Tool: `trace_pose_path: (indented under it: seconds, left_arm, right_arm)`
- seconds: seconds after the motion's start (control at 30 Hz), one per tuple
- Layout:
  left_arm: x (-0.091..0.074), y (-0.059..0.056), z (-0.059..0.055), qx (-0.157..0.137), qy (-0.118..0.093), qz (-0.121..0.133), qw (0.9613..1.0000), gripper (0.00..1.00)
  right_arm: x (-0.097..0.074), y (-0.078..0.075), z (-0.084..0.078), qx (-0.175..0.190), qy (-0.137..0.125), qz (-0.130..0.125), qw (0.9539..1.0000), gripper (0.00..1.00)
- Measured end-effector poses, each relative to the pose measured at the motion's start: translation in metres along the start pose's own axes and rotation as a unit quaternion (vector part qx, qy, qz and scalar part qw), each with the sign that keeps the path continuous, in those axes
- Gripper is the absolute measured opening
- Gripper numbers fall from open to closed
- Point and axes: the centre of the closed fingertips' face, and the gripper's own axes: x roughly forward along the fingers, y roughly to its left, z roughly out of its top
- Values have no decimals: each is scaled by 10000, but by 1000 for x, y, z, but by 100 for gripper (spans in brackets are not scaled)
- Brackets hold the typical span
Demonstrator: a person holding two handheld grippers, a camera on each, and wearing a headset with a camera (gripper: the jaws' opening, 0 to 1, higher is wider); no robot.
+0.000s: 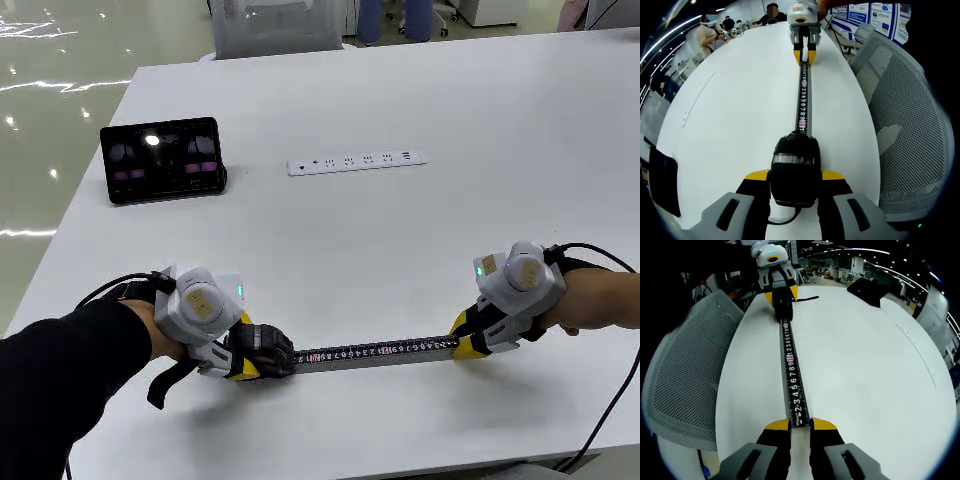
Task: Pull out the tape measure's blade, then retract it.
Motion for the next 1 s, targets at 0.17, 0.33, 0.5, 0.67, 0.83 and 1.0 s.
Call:
trace_pose_path:
  seconds: [0.17,0.33,0.5,0.67,0.83,1.0]
  left_arm:
    - [0,0,0,3,-4,-5,10000,30]
    - [0,-1,0,8,-4,-1,10000,30]
    - [-1,-1,1,10,-9,1,10000,30]
    - [-1,-1,0,18,-10,-4,10000,30]
    - [-2,-1,0,16,-14,1,10000,30]
    - [-2,0,-1,34,-19,1,10000,30]
  right_arm:
    - [-2,1,-2,35,-8,-13,10000,10]
    - [-5,2,-3,44,0,-19,10000,10]
    - [-8,3,-4,73,-11,-25,10000,10]
    - [-9,3,-5,94,-9,-26,10000,10]
    - [-9,2,-7,110,-5,-40,9999,10]
    - [-7,1,-6,30,31,-54,10000,10]
